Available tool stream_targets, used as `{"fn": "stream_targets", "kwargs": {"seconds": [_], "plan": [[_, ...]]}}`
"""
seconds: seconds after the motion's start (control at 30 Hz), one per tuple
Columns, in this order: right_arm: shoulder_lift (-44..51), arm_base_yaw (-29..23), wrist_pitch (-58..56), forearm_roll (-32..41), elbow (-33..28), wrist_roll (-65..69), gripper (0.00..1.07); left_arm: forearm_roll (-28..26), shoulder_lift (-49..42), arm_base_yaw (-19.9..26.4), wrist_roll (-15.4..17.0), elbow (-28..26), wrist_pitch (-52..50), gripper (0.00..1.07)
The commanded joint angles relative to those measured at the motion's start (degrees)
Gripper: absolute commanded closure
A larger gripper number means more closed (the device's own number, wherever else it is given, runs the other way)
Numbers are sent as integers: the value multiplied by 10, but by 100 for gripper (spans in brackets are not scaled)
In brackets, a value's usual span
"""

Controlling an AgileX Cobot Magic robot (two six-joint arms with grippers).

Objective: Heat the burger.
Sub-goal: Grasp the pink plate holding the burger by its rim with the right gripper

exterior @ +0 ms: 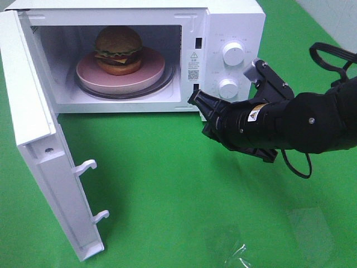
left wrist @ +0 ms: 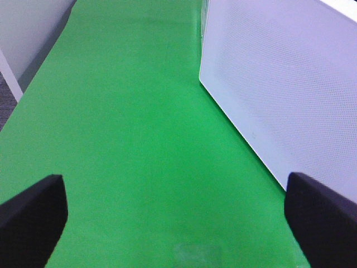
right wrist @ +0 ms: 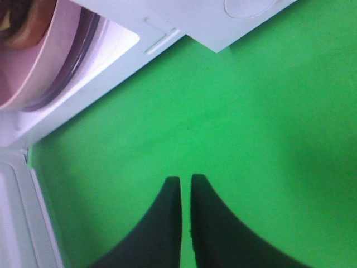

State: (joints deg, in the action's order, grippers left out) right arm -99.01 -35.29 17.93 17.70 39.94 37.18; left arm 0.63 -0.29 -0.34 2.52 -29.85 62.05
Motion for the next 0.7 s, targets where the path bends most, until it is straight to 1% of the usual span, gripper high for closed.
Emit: {"fn": "stream_targets", "kwargs": {"seconds": [0.03, 0.07, 0.17, 0.2, 0.23, 0.27, 0.3, 0.33, 0.37, 0.4, 0.43, 0.47, 0.5, 0.57, 0.6, 0.63, 0.7], "plan": [[27, -1, -67, -4, 2, -77, 99, -2, -3, 1, 1, 2, -8, 9], [33, -1, -95, -5, 5, -100, 99, -2, -3, 1, 1, 2, -8, 9], [34, -1, -112, -5, 9, -112, 99, -2, -3, 1, 1, 2, -8, 9], [37, -1, -150, -6, 18, -139, 99, -2, -3, 1, 1, 2, -8, 9], [37, -1, -150, -6, 18, -139, 99, -2, -3, 1, 1, 2, -8, 9], [37, -1, -191, -6, 35, -169, 99, -2, -3, 1, 1, 2, -8, 9], [37, -1, -191, -6, 35, -169, 99, -2, -3, 1, 1, 2, -8, 9], [37, -1, -228, -15, 50, -205, 99, -2, -3, 1, 1, 2, -8, 9], [37, -1, -228, -15, 50, -205, 99, -2, -3, 1, 1, 2, -8, 9], [37, -1, -268, -36, 66, -236, 98, -2, -3, 1, 1, 2, -8, 9], [37, -1, -268, -36, 66, -236, 98, -2, -3, 1, 1, 2, -8, 9], [37, -1, -303, -60, 80, -260, 97, -2, -3, 1, 1, 2, -8, 9], [37, -1, -303, -60, 80, -260, 97, -2, -3, 1, 1, 2, -8, 9], [37, -1, -362, -104, 109, -318, 96, -2, -3, 1, 1, 2, -8, 9], [37, -1, -362, -104, 109, -318, 96, -2, -3, 1, 1, 2, -8, 9], [37, -1, -387, -126, 123, -347, 96, -2, -3, 1, 1, 2, -8, 9], [37, -1, -398, -139, 131, -362, 96, -2, -3, 1, 1, 2, -8, 9]]}}
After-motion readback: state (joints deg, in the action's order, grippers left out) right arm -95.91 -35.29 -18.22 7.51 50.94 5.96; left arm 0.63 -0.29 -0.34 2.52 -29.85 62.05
